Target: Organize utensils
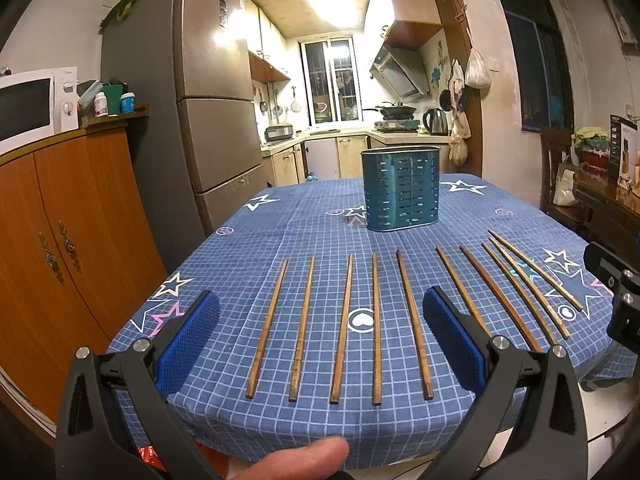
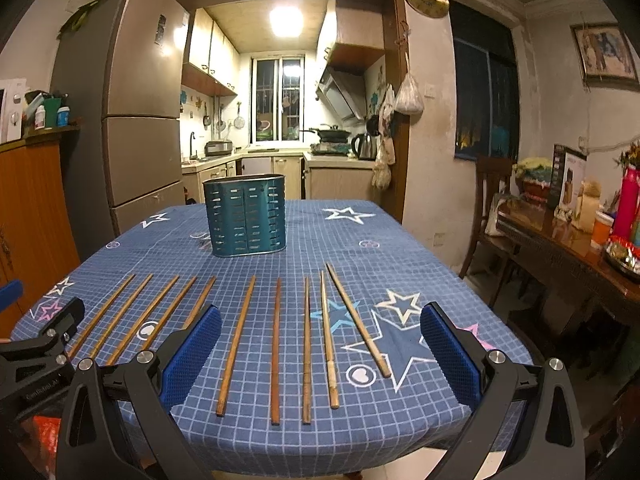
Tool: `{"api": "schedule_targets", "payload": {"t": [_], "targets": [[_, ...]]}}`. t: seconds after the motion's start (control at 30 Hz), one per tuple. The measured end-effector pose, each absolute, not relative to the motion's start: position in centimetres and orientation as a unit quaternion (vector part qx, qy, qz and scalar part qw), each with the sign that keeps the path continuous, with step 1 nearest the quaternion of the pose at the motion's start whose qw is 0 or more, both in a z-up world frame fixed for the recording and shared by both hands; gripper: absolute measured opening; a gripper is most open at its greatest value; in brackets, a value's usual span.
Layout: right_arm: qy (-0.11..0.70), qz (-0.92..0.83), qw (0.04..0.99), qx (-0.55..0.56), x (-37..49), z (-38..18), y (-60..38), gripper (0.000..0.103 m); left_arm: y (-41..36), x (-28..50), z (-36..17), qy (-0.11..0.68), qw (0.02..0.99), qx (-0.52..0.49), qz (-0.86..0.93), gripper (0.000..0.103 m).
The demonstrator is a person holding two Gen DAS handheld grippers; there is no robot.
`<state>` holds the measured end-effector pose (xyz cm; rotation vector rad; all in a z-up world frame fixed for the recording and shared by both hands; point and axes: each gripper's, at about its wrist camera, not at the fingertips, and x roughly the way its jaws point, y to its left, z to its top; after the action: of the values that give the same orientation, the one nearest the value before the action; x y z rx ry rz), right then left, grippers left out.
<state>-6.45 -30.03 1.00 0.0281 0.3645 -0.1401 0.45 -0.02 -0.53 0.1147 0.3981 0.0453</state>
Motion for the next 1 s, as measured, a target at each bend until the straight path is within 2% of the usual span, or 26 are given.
{"api": "schedule_targets", "payload": {"t": [0.33,0.57,0.8,1.0], "targets": [[0.216,-0.021,0.976,0.006,-5.7,-0.4,-30.0,0.100,-1.0,1.3,-1.5,0.228,0.970,0.085,0.005,0.098],[0.229,0.010,0.973,0.025,-5.7,-0.5,-30.2,0.100,-0.5,0.9,-1.8,0.239,0.968,0.069,-0.043,0.098],[0.221,0.011,0.975,0.001,-7.1,-1.0,-30.4,0.100,4.8,0.2,-2.9,0.263,0.964,0.012,-0.039,0.098],[0.250,0.000,0.967,0.041,-7.4,-2.0,-34.0,0.100,9.4,0.0,-5.3,0.297,0.955,0.013,-0.002,0.096]]}}
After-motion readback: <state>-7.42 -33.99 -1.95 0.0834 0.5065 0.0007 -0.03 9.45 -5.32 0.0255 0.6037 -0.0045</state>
